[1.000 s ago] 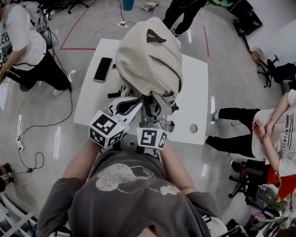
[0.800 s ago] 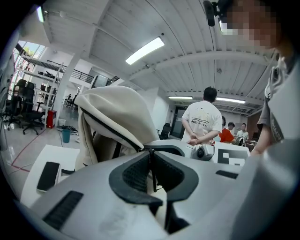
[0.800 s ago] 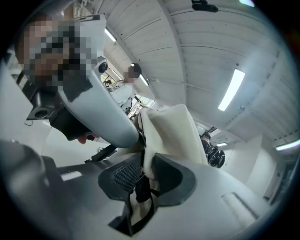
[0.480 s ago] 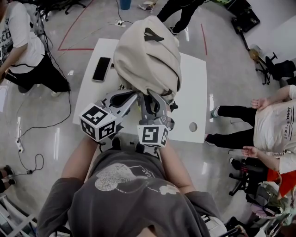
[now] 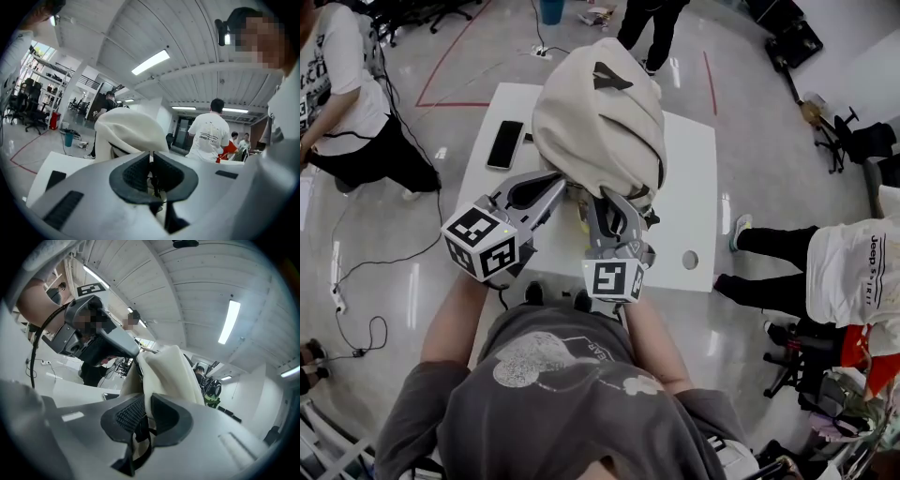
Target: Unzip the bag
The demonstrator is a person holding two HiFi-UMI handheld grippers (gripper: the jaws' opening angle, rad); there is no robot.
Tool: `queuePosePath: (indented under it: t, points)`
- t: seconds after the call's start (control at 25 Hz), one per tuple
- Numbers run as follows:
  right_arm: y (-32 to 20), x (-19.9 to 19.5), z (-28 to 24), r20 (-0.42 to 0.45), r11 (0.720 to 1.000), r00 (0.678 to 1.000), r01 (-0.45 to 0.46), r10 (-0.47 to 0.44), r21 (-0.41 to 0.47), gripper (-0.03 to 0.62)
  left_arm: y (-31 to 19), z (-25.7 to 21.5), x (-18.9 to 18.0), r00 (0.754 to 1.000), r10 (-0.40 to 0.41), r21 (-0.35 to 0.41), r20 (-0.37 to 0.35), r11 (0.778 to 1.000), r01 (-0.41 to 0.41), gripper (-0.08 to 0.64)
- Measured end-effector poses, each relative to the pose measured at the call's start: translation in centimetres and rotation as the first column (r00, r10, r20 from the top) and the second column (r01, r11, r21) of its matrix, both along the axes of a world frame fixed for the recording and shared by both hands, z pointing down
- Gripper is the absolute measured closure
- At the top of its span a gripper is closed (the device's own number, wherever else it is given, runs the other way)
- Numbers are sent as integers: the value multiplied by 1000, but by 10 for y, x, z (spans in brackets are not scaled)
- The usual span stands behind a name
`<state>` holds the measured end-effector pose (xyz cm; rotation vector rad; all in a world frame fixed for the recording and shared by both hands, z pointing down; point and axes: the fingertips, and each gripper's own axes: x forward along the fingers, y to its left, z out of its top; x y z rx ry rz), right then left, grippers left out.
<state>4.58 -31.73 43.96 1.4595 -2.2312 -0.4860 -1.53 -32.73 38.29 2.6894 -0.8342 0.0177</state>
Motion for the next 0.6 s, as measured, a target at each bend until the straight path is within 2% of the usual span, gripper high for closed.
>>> queuePosePath:
  t: [0.16, 0.24, 0.4, 0.6]
  points:
    - [-1, 3, 1, -7, 1000, 1000, -14, 14, 3, 546, -25, -7, -30, 992, -81, -44, -99, 996, 77, 531]
    - [-1, 4, 2, -3, 1000, 1000, -20, 20, 1, 546, -42, -12, -51, 985, -130, -32, -110, 991, 128, 531]
    - [-1, 4, 2, -11, 1000, 1000, -25, 25, 4, 546, -70, -19, -74, 985, -154, 16, -74, 988, 156, 529]
    - [0, 2, -3, -10, 999, 999, -33, 33, 9, 545, -85, -21, -71, 997, -71, 58, 4, 996, 70, 528]
